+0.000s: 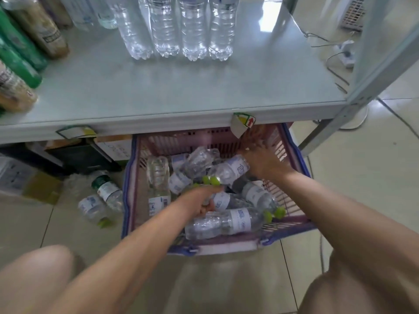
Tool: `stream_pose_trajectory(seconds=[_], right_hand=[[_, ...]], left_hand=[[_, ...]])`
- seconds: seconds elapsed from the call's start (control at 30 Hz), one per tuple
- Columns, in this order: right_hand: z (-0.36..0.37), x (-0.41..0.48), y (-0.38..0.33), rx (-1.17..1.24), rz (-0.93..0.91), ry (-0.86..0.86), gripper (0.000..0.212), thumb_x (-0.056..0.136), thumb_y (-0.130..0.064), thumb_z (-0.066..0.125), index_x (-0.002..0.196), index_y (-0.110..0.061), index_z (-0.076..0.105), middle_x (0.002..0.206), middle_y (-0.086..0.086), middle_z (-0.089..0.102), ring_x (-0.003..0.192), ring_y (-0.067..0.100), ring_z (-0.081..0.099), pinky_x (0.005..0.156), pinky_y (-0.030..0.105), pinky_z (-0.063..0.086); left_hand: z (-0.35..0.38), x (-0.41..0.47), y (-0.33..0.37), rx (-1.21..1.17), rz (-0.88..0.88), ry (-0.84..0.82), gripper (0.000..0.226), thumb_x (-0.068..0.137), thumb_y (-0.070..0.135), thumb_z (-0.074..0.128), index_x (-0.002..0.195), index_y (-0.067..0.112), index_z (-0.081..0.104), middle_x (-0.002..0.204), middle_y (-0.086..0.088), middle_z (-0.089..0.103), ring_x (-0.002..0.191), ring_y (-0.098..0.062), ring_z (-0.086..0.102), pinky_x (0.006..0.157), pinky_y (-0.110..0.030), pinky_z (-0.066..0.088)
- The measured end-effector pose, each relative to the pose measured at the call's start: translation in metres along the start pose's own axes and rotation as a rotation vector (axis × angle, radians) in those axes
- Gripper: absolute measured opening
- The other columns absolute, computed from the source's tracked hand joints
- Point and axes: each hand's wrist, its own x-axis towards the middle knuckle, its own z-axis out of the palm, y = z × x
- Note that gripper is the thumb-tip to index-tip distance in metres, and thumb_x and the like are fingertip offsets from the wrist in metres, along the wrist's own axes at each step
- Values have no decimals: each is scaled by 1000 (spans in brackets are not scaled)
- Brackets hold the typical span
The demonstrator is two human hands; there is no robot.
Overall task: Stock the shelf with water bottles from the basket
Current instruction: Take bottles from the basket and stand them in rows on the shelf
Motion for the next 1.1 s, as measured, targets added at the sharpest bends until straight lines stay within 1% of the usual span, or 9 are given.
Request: stream_pose_trajectory(seconds=[0.17, 0.27, 0.37, 0.6, 0.73, 0.83, 0.9, 0.97, 1.1], right_hand=[[10, 10, -6, -122, 67, -4, 62, 84, -27, 72, 143, -25, 50, 150, 10, 50, 141, 39, 39, 115, 60, 24], [-6, 9, -9, 26, 81, -9, 37, 90, -21, 67, 126, -23, 63, 133, 9, 65, 129, 35, 55, 108, 53, 39], [-18, 8, -5, 244, 101, -97, 26, 90, -25, 69, 115, -21, 70, 114, 0, 70, 110, 27, 68, 90, 40, 51], [-39, -7, 4, 365, -81, -148, 23, 78, -30, 81, 97, -25, 68, 90, -7, 69, 87, 15, 66, 63, 19, 44], [-61, -30, 15, 527, -140, -126, 34, 72, -20, 85, 92, -35, 61, 85, -14, 67, 80, 8, 65, 61, 14, 47], [-66, -43, 22, 649, -241, -101, 48, 67, -30, 91, 109, -34, 68, 103, -13, 75, 94, 4, 71, 87, 30, 58], [-73, -50, 20, 727, -316, -89, 45, 66, -31, 93, 105, -38, 69, 102, -17, 75, 95, 2, 71, 90, 31, 56], [-84, -57, 16, 798, -390, -71, 44, 71, -27, 94, 105, -37, 69, 102, -18, 75, 95, 3, 72, 89, 26, 54], [-107, -68, 13, 970, -483, 27, 32, 76, -19, 90, 102, -30, 73, 98, -9, 78, 87, 12, 75, 82, 27, 56]], left_hand=[[13, -4, 7, -97, 5, 31, 27, 90, 33, 75, 99, 14, 58, 91, -6, 57, 64, -14, 57, 33, -16, 36], [17, -15, 5, -227, 34, 38, 24, 91, 16, 75, 80, 13, 54, 75, -6, 53, 57, -13, 51, 30, -14, 35], [17, -22, 5, -219, 197, 162, 35, 77, 16, 88, 76, 12, 53, 67, -8, 57, 51, -18, 50, 49, -25, 48], [-18, -56, -2, 77, 665, 351, 86, 59, 34, 93, 130, 32, 44, 114, 9, 67, 97, -11, 67, 80, -34, 59], [-39, -80, 5, 68, 721, 291, 128, 61, 46, 91, 159, 28, 11, 157, 7, 37, 141, -12, 43, 116, -42, 39], [-52, -99, 9, 117, 834, 262, 67, 71, 34, 90, 119, 45, 44, 119, 18, 61, 102, 22, 59, 85, -9, 52], [-58, -108, 15, 153, 914, 290, 54, 69, 29, 93, 96, 39, 47, 95, 14, 67, 87, 8, 69, 73, -15, 56], [-64, -115, 23, 114, 968, 267, 55, 64, 31, 95, 101, 30, 55, 98, 5, 75, 90, -10, 74, 80, -33, 61], [-74, -143, 38, -3, 1086, 180, 57, 69, 15, 91, 117, 24, 62, 102, 8, 78, 88, -9, 77, 69, -21, 60]])
